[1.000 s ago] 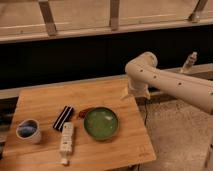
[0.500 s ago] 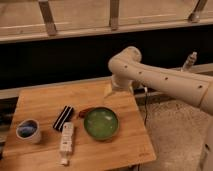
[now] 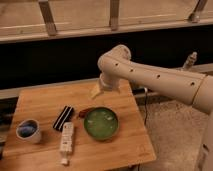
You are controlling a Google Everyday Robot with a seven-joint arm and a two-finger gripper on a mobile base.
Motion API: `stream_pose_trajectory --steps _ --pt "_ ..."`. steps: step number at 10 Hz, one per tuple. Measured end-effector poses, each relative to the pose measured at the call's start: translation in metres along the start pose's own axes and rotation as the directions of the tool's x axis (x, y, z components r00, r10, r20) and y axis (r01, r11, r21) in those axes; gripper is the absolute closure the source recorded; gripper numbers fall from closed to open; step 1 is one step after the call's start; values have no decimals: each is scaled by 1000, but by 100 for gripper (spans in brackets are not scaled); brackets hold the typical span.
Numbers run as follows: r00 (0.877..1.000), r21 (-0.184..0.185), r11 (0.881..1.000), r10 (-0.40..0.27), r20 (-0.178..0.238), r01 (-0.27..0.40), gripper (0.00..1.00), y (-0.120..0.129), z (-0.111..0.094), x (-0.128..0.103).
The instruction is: Place the bottle in the ceramic bowl
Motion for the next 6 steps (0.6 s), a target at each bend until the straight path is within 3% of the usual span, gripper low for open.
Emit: stream_pose_trajectory --steps 2,3,4,6 --pt "1000 -15 1000 3 -8 -3 20 -2 1 0" --pt "1000 -44 999 -12 -13 11 20 -2 0 0" --pt "999 -78 996 -47 -16 45 20 5 -2 2" --pt "993 -107 987 -120 -12 118 20 37 -6 5"
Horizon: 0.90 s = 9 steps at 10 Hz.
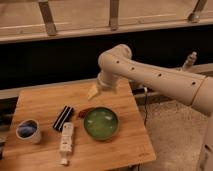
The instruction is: Place the bottle in the ceramic bowl
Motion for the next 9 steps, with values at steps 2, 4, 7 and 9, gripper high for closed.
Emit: stream_pose_trajectory --steps 2,4,7,9 --pt "994 -34 993 -113 6 113 20 62 -3 5" --pt "982 -75 979 -191 9 191 20 114 -2 13" --pt "976 -91 972 -219 5 219 20 136 0 21" --pt "976 -95 972 -217 5 217 20 135 0 21"
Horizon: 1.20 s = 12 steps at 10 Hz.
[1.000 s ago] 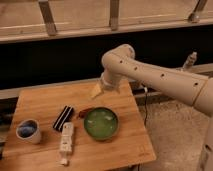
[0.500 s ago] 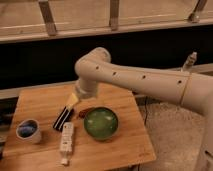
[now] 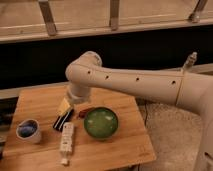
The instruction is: Place the bottle in the ceramic bowl
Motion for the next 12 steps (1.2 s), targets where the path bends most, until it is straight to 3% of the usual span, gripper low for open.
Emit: stream_pose_trajectory --steps 3,7,9,12 --pt "999 -4 999 -45 -12 45 20 10 1 -2" --pt "983 -10 988 -152 -106 151 20 70 49 -9" --pt "978 -23 987 -162 -132 160 20 75 64 -7" --pt "981 -45 993 -111 -162 105 20 53 96 3"
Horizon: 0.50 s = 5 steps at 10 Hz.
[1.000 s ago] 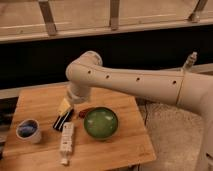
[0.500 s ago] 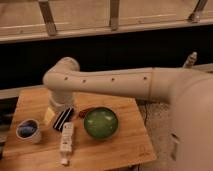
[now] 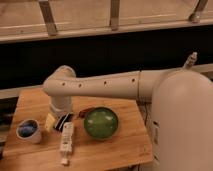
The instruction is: Place the bottle in the ceramic bowl
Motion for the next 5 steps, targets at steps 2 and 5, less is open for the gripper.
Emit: stream_pose_trajectory --steps 2,5 --pt "998 -14 998 67 2 -67 20 -12 10 8" --pt "976 41 976 214 31 -216 20 -21 19 20"
